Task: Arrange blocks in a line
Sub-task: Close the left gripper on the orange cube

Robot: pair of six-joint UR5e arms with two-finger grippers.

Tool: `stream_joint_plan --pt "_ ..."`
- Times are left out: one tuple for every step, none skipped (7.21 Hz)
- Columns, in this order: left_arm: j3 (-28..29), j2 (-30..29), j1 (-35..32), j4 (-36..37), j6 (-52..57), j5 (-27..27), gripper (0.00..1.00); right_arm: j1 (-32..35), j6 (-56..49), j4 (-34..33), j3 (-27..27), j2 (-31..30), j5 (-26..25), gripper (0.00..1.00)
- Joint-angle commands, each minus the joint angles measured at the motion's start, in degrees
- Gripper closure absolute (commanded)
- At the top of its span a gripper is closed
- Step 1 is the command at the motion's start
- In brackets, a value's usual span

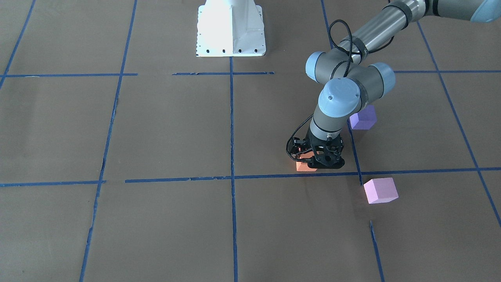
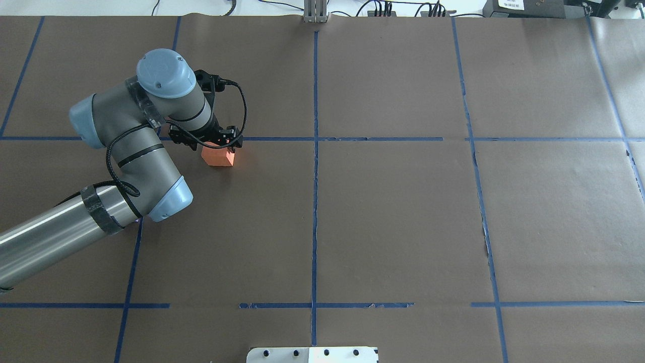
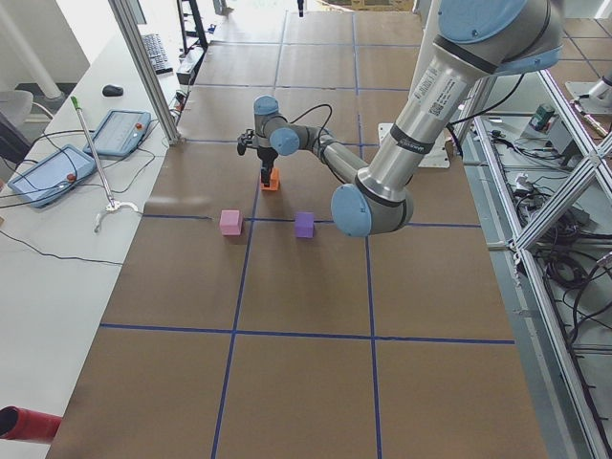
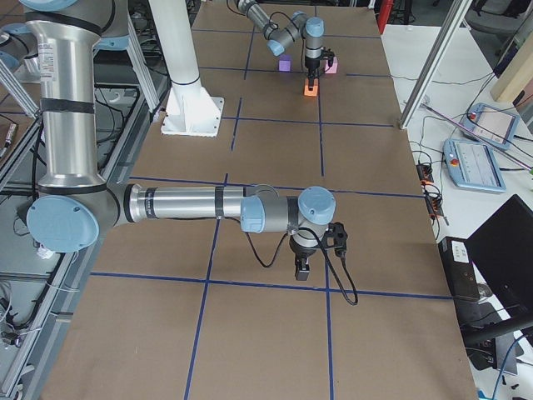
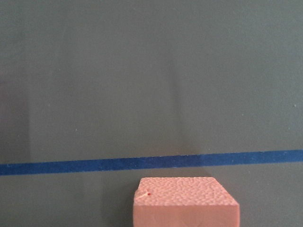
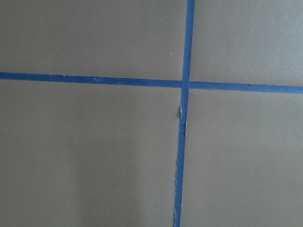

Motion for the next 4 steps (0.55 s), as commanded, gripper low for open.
stream_joint_plan --pt "0.37 0.14 0.17 -1.70 0.00 -0.02 0.25 0.00 0.00 0.04 0.00 0.00 0.00 0.00" --pt "0.38 0.06 0.17 -1.88 0.00 -0.03 0.43 0.00 0.00 0.04 0.00 0.00 0.00 0.00" --pt "0.38 0.06 0.25 -1.88 0.00 -0.11 0.59 0.00 0.00 0.04 0.00 0.00 0.00 0.00" --pt "0.03 0.06 0.25 -1.88 0.00 -0.20 0.74 0.00 0.00 0.04 0.00 0.00 0.00 0.00"
